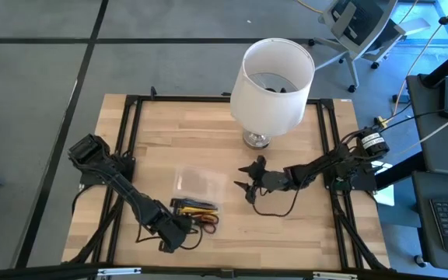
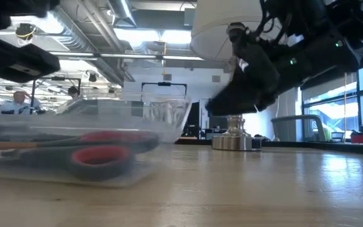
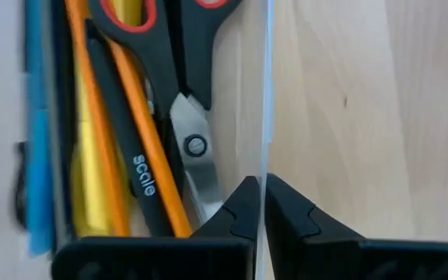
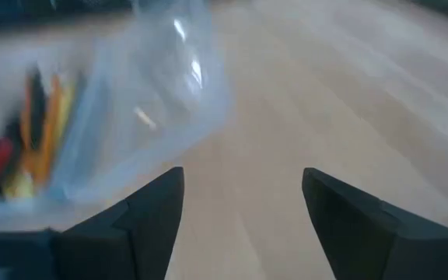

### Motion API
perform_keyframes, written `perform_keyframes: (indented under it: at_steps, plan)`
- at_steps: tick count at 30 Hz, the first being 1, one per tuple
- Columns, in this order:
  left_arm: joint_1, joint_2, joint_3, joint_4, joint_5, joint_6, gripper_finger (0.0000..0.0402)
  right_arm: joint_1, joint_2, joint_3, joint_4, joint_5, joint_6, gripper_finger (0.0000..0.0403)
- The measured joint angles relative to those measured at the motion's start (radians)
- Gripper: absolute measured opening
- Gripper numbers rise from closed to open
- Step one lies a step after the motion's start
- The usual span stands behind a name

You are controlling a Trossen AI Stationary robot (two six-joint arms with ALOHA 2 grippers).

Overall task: Pick & place school supplies into a supply box
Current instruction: Close the transparent supply box

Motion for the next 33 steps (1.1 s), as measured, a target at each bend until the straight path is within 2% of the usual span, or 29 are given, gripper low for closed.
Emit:
perform_keyframes:
  at_steps: [4,6,10,16,22,29,33]
  plan:
    - [0.005,0.024,0.002,0.048,0.007,-0.004,0.0003,-0.001,0.0,0.041,-0.188,-0.017,-0.057,0.0265]
    - [0.004,0.027,0.002,0.063,0.003,-0.005,0.0003,-0.002,0.0,0.047,-0.202,-0.02,-0.061,0.0265]
    - [0.003,0.029,0.001,0.063,0.005,-0.007,0.0003,-0.025,0.007,0.048,-0.152,-0.02,-0.065,0.0265]
    - [0.003,0.03,0.0,0.061,-0.001,-0.009,0.0003,-0.062,0.006,0.049,0.019,-0.038,-0.073,0.0265]
    - [0.002,0.031,0.0,0.059,-0.023,-0.01,0.0003,-0.092,0.006,0.049,0.113,-0.112,-0.11,0.0265]
    - [0.002,0.032,-0.001,0.061,-0.055,-0.01,0.0003,-0.088,0.005,0.096,0.111,-0.245,-0.111,0.0265]
    - [0.005,0.033,-0.002,0.068,-0.104,-0.01,0.0003,-0.066,0.005,0.136,0.084,-0.265,-0.112,0.0265]
